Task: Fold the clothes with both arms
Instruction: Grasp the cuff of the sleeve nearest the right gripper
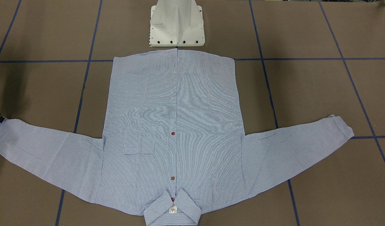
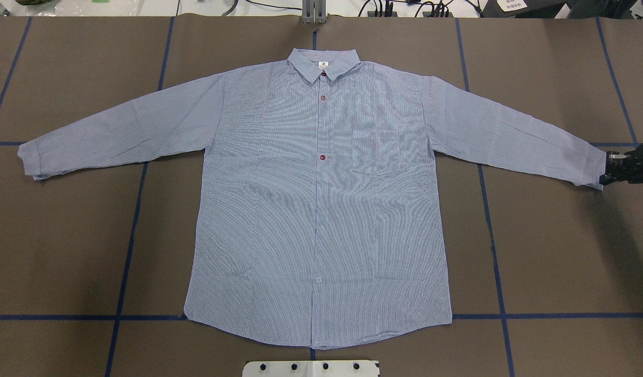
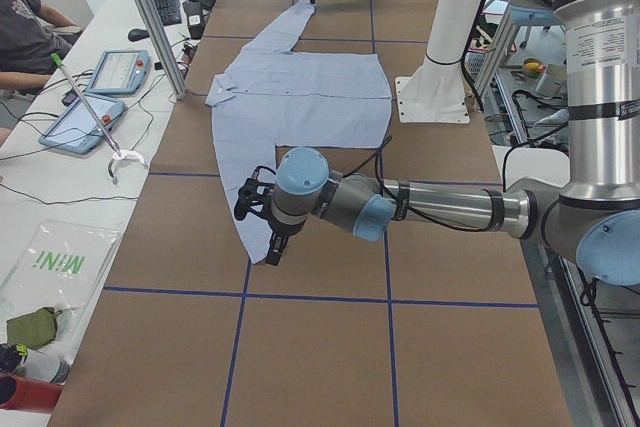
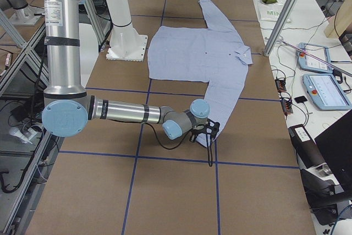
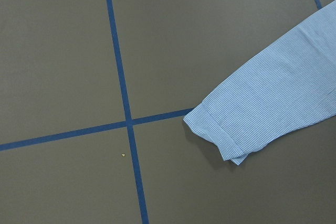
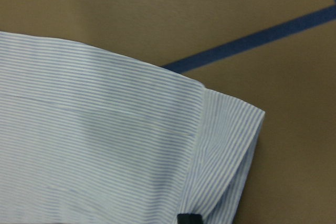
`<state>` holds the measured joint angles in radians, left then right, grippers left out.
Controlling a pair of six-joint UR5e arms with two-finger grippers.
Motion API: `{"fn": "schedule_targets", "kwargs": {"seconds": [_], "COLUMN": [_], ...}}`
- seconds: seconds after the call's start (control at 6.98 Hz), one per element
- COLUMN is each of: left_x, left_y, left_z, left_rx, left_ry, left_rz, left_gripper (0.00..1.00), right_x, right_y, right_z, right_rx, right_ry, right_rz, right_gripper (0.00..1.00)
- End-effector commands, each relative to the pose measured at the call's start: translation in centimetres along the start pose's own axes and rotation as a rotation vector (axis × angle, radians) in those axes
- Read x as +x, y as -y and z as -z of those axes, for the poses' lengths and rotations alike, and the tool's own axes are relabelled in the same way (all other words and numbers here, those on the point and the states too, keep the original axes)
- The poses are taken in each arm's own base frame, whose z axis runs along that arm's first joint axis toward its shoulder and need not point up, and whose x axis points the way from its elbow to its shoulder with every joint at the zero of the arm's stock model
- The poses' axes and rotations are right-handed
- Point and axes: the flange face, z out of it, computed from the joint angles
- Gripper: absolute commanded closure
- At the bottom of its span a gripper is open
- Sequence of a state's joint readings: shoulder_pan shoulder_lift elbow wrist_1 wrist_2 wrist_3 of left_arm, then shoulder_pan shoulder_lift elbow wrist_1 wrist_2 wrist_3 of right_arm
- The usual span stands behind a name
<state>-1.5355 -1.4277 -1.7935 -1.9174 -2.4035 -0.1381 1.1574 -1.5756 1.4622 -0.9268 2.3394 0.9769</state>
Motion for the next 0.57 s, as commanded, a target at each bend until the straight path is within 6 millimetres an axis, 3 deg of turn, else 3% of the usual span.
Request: {"fn": "schedule_targets", "kwargs": {"seconds": [0.0,0.14,0.29,0.43], "left_x": [0.0,0.0,0.1,0.0], "left_y": [-0.1,0.0,0.0,-0.1], "left_z": [0.0,0.0,0.0,0.0], "left_rx": [-0.001,0.000,0.000,-0.001], "left_ry": [-0.003,-0.002,-0.003,-0.003], "left_rz": [0.001,0.000,0.000,0.001], "left_gripper": [0.01,0.01,0.01,0.01], "right_x": [-6.9,-12.7,-21.7,-29.5], "right_y": [1.3,3.2,4.0,3.1], "right_z": [4.0,5.3,6.9,6.9], "right_rx": [0.029,0.037,0.018,-0.016], "right_ry": [0.101,0.125,0.139,0.148], "right_rz": [0.047,0.028,0.004,-0.016], "right_gripper": [1.00,1.00,1.00,1.00]}}
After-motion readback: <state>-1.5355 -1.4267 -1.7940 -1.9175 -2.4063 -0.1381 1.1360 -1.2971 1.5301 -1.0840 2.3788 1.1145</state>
